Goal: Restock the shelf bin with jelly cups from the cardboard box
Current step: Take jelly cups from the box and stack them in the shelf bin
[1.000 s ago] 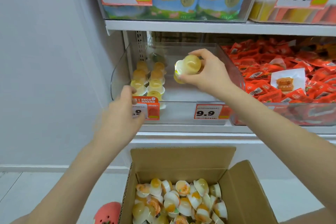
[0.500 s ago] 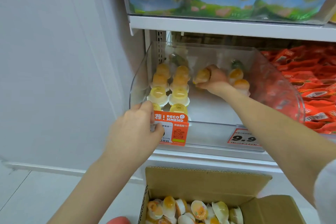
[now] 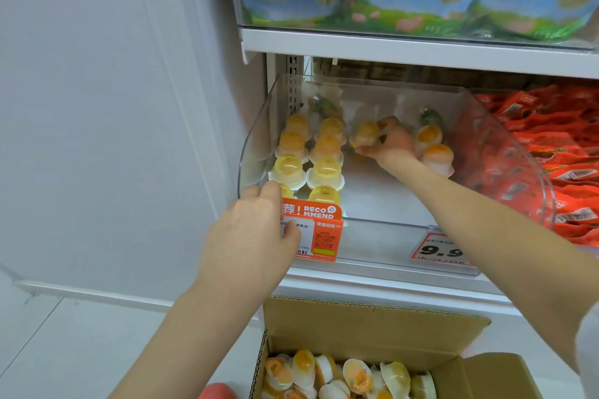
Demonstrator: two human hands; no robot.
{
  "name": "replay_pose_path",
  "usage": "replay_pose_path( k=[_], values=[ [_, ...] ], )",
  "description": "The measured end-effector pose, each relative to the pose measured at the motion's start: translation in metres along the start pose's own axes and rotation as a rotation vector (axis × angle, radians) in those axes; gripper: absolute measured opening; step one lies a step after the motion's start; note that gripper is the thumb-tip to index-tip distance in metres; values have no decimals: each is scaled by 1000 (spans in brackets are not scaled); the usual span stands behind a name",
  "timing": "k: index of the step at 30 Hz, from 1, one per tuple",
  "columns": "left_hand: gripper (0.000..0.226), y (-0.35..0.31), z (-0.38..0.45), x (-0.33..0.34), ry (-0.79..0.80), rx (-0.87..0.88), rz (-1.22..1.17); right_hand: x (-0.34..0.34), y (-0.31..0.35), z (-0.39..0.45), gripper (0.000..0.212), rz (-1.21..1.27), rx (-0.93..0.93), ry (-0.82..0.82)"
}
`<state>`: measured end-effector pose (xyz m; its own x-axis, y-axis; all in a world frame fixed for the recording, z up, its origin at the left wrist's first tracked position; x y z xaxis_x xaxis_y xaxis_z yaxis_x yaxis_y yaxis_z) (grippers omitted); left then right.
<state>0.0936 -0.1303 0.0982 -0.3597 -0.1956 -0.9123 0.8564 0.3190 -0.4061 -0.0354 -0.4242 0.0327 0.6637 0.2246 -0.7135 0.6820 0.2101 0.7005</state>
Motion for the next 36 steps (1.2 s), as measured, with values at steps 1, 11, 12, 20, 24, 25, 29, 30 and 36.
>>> replay_pose_path(
  k=[1,11,12,20,24,25,29,30,36],
  values=[
    [19,0,0,0,0,1,2,0,0,0,63,-10,3,-5],
    [11,6,0,3,28,30,-38,-25,35,-43,58,-205,-36,82],
    [10,6,-3,3,33,34,-53,-33,42,-59,45,-161,-117,60],
    [7,-8,-45,47,156,118,74,-69,43,-257,20,-157,-756,-270],
    [11,-3,-70,116,405,154,177,-24,-31,-292,20,-225,-657,-97],
    [11,3,-75,135,472,152,194,-7,-55,-296,20,-234,-568,-8],
    [10,39,-96,209,655,90,219,59,-156,-319,22,-224,-210,340],
    [12,49,-101,230,696,70,228,73,-176,-324,22,-207,-140,407],
    [17,85,-137,329,933,52,227,144,-256,-349,31,-277,166,848]
  ],
)
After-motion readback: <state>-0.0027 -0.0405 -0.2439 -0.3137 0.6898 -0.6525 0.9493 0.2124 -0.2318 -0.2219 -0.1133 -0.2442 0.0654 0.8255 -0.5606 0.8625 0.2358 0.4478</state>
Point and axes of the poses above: each hand's wrist, its own z-axis towards the middle knuckle, its own x-axis out of the palm, y = z × x, the point moved 8 cm from there along z, towards the middle knuckle, and after that the axes turned 10 degrees about y, right-handed, at the moved point
